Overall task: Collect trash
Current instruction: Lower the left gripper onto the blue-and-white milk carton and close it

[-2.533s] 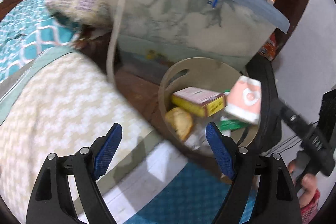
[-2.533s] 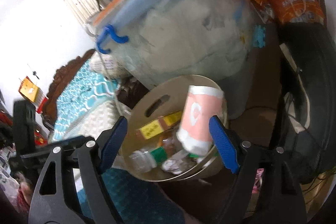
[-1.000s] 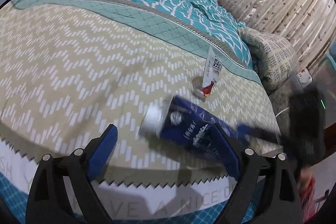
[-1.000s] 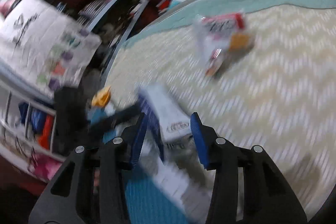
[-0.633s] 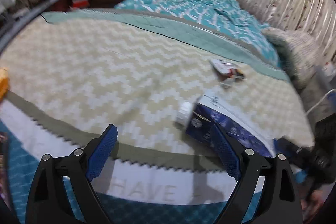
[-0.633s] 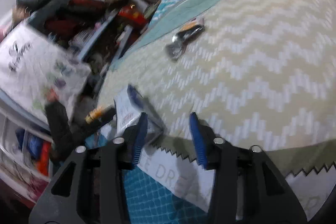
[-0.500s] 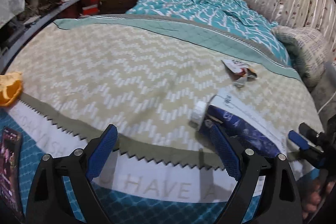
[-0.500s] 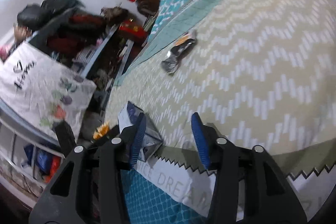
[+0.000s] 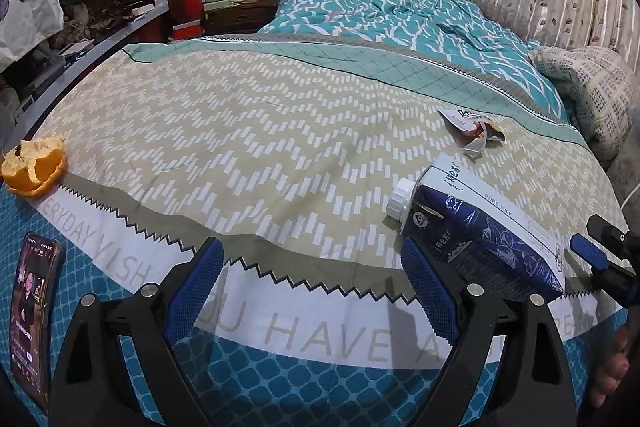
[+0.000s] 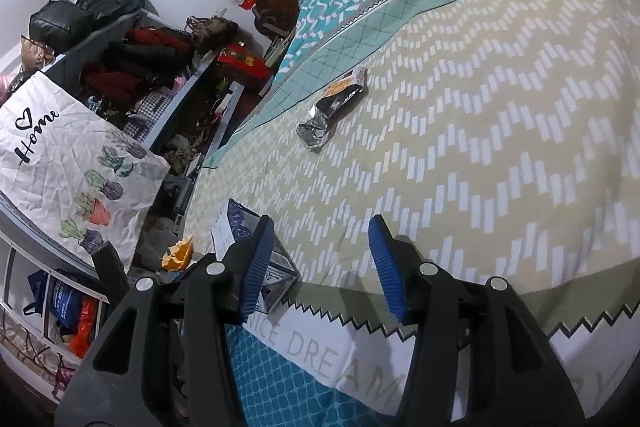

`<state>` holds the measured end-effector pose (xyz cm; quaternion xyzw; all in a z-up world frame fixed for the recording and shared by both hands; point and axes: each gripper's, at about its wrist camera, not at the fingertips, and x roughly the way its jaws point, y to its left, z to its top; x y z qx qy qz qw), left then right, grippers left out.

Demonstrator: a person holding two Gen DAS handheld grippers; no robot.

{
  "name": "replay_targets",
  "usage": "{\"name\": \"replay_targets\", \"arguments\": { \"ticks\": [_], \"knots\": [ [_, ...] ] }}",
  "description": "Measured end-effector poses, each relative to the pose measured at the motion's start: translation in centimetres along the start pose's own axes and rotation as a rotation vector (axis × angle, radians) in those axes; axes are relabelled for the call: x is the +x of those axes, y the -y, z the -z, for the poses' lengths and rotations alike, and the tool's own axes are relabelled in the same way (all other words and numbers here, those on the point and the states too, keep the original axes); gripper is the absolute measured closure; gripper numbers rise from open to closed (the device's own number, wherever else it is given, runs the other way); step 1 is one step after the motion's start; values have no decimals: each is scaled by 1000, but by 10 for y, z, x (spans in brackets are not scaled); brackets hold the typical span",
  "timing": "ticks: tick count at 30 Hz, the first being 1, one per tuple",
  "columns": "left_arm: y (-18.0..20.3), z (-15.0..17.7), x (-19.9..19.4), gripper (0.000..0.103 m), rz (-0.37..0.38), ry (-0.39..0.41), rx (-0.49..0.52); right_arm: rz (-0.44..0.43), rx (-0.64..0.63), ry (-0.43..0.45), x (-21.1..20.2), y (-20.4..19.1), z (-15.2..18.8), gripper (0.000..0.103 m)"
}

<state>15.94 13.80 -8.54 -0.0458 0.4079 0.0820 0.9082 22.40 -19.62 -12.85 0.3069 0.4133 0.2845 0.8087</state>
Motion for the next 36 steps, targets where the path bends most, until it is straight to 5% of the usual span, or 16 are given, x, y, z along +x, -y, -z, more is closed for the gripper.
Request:
{"name": "replay_targets", "arguments": {
  "ticks": [7, 18, 26, 36],
  "knots": [
    [3, -1, 1, 17, -1, 2, 7, 36, -37, -13, 7, -8, 1, 50],
    [3, -3, 5, 17, 18, -9, 9, 226, -262, -104, 47, -51, 11, 51],
    [-1, -5, 9, 17, 33, -25, -15, 153, -449, -188, 67, -89, 43, 51],
    [-6, -6, 3, 17, 35, -28, -34, 118, -346, -117, 53, -74, 33, 51]
  ]
}}
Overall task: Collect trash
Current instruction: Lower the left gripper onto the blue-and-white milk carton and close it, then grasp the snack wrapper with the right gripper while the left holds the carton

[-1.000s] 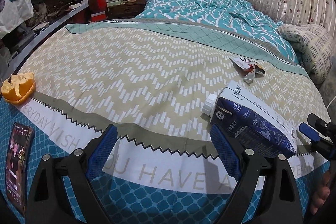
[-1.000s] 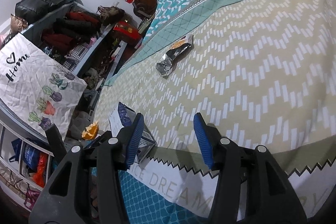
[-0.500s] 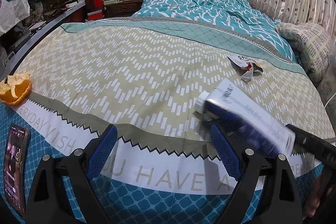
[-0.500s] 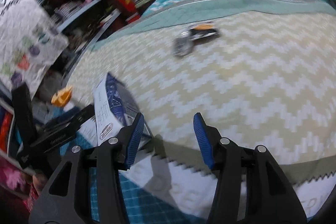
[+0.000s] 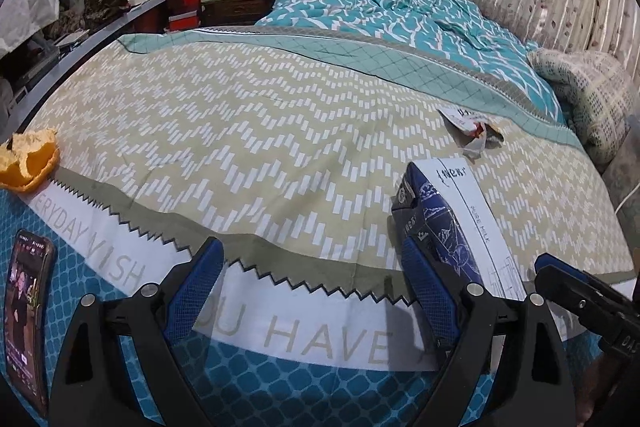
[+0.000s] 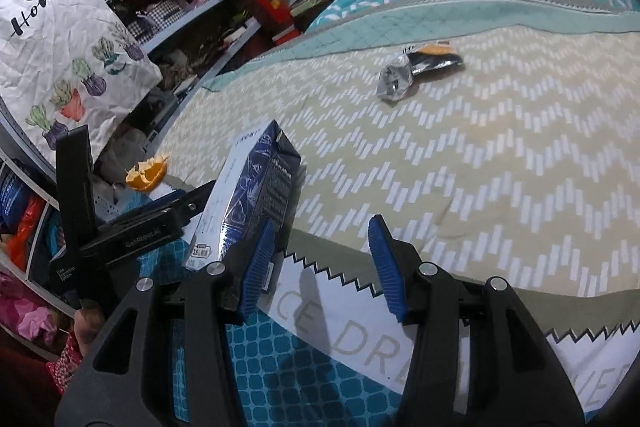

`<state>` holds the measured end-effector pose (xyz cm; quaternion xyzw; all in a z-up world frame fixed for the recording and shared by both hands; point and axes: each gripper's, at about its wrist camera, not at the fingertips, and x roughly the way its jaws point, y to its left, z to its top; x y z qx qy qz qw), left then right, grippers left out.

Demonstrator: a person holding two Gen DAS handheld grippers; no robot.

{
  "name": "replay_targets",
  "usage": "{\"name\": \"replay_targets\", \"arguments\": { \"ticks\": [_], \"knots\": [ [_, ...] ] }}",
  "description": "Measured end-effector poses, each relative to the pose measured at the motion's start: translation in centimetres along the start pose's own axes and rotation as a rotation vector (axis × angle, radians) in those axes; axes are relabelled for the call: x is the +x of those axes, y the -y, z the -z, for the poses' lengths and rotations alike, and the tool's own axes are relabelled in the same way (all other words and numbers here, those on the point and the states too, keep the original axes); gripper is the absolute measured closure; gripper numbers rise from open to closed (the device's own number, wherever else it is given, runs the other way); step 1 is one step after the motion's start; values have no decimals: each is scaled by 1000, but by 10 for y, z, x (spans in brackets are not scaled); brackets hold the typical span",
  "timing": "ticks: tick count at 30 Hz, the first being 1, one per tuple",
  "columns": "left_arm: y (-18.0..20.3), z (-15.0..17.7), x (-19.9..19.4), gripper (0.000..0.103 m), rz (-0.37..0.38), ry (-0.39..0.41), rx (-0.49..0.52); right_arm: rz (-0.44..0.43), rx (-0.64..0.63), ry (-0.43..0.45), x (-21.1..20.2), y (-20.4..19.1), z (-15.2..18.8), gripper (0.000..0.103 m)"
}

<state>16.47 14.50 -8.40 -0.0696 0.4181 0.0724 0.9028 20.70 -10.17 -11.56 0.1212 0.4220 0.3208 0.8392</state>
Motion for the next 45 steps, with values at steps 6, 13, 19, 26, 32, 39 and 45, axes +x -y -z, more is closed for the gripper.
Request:
{"name": "replay_targets", "arguments": {
  "ticks": [6, 13, 19, 26, 32, 39, 45],
  "knots": [
    [7, -5, -33, 9, 84, 48, -11, 31, -5, 72, -10, -2, -1, 50],
    [47, 6, -22, 9, 135, -28, 46, 37, 79, 180, -30, 13, -2, 40],
    [72, 20, 1, 10, 184, -102, 75, 60, 165, 145, -25, 32, -13, 38],
    [42, 7, 17, 51, 207, -89, 47, 84, 258, 113, 7, 63, -91, 35],
    [13, 0, 21, 52, 254, -72, -22, 92, 339, 66, 58, 105, -156, 35],
    [10, -3, 23, 52, 282, -74, -41, 122, 237, -23, 104, 101, -161, 78],
    [5, -2, 23, 52, 302, -78, -64, -52, 207, -110, 83, 34, -89, 81]
  ]
}}
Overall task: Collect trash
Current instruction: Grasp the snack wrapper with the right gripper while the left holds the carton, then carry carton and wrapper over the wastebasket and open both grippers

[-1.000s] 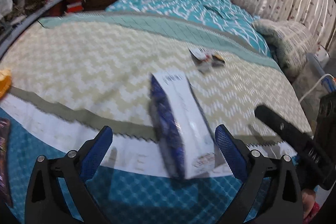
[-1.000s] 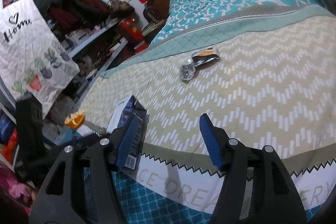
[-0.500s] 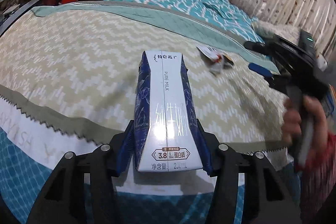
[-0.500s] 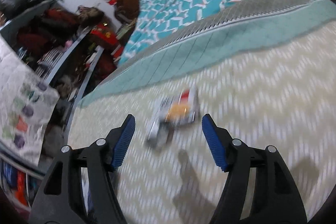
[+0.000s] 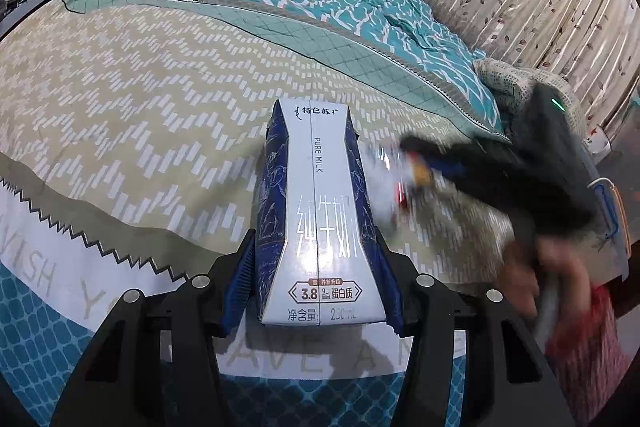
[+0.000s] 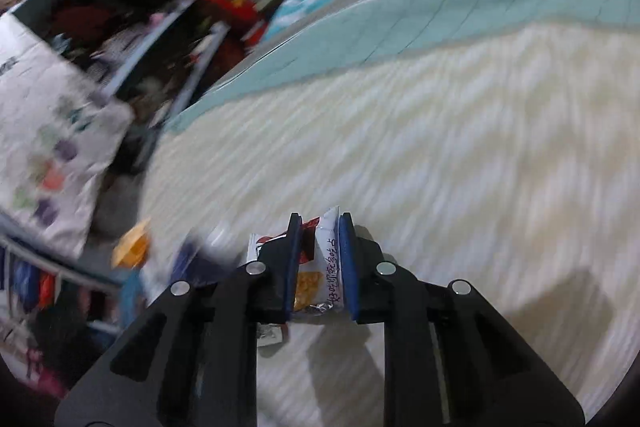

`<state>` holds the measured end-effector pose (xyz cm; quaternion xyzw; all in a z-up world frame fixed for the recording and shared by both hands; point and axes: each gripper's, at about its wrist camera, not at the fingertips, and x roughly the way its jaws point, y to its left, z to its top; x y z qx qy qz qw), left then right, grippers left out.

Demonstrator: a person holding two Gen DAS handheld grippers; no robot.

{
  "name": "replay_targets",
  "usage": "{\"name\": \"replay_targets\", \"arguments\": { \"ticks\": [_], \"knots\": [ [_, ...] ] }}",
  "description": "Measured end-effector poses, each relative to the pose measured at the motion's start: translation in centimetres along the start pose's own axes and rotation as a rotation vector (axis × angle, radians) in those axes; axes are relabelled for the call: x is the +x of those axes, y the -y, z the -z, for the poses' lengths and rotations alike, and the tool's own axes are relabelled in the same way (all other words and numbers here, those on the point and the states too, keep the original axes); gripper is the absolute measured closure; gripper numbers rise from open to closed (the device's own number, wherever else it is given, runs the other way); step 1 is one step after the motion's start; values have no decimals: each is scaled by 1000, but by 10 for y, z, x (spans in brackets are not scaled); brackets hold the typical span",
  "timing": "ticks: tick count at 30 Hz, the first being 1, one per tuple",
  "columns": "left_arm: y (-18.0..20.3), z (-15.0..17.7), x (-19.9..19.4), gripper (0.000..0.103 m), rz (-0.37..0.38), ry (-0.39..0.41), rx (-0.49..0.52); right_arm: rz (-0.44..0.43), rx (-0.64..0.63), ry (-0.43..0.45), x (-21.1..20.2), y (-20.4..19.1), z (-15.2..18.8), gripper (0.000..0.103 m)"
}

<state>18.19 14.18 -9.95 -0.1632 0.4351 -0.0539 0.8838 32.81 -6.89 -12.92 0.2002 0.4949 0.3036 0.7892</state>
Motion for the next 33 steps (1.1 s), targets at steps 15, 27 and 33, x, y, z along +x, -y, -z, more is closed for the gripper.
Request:
{"name": "replay_targets", "arguments": {
  "ticks": [15, 27, 33],
  "knots": [
    [0, 2, -2, 52, -10, 1, 7, -60, 22, 76, -49, -6, 51, 30],
    [5, 2, -3, 53, -10, -1, 24, -77, 29, 53, -19, -14, 40, 90],
    [54, 9, -6, 53, 82, -31, 115, -3, 93, 213, -113, 35, 64, 91]
  ]
}}
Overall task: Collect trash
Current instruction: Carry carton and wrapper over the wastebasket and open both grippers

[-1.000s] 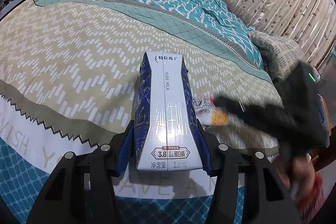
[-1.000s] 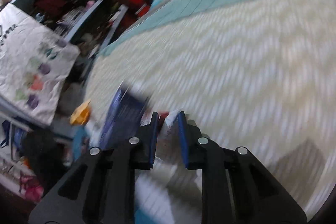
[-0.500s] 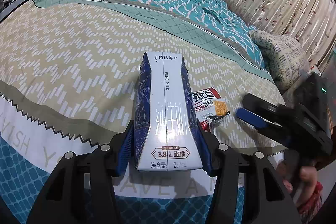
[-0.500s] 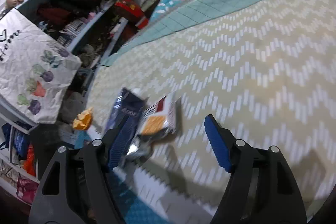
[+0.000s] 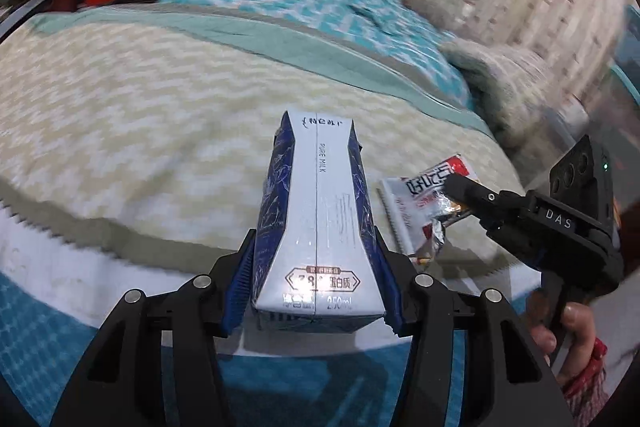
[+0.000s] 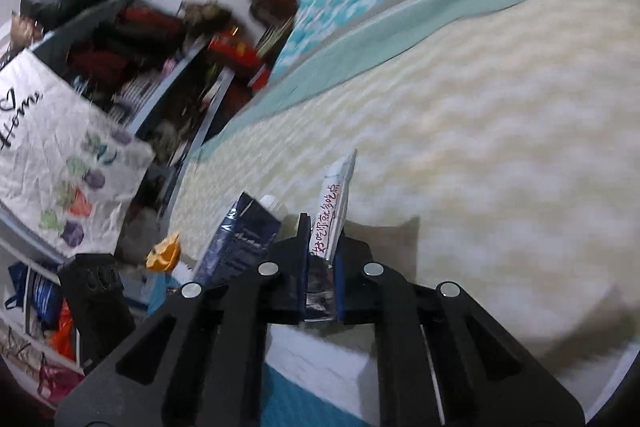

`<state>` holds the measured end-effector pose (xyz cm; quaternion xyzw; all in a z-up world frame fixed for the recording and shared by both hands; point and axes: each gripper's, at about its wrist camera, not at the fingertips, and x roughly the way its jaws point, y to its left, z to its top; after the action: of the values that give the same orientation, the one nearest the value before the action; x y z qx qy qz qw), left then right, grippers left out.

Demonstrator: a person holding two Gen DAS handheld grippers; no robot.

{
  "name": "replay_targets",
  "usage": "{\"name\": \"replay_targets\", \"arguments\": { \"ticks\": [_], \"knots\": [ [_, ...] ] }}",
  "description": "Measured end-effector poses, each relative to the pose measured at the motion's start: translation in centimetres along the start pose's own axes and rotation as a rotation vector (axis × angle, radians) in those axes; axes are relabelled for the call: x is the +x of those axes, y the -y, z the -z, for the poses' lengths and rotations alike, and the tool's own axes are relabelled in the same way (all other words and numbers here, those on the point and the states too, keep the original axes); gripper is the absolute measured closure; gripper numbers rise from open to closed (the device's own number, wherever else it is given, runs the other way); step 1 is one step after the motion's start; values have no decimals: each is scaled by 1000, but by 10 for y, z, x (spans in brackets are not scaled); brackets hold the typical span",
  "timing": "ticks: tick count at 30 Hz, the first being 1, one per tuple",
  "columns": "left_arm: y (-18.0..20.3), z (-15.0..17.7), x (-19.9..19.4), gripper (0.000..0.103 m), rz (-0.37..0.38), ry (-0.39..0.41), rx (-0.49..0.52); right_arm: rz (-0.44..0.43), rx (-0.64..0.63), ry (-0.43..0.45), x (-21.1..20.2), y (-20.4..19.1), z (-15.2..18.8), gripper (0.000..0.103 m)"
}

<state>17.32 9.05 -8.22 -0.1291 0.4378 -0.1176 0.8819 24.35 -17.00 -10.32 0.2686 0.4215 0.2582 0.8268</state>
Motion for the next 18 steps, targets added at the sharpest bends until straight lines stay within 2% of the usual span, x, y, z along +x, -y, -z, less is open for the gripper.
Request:
{"name": "replay_targets", "arguments": {
  "ticks": [6, 9, 13, 16, 18],
  "knots": [
    [113, -5, 33, 53, 185, -103, 176, 105, 91, 220, -139, 73, 6, 91],
    [191, -7, 56, 53, 280, -155, 285, 178, 136, 364, -222, 112, 14, 91],
    [308, 1, 86, 54, 406, -208, 422, 335, 205, 522, -327, 168, 35, 91],
    [388, 11, 109, 55, 486, -258, 498, 417, 250, 581, -378, 202, 48, 91],
    [437, 22, 128, 55, 515, -297, 546, 468, 264, 601, -402, 221, 50, 91]
  ]
}}
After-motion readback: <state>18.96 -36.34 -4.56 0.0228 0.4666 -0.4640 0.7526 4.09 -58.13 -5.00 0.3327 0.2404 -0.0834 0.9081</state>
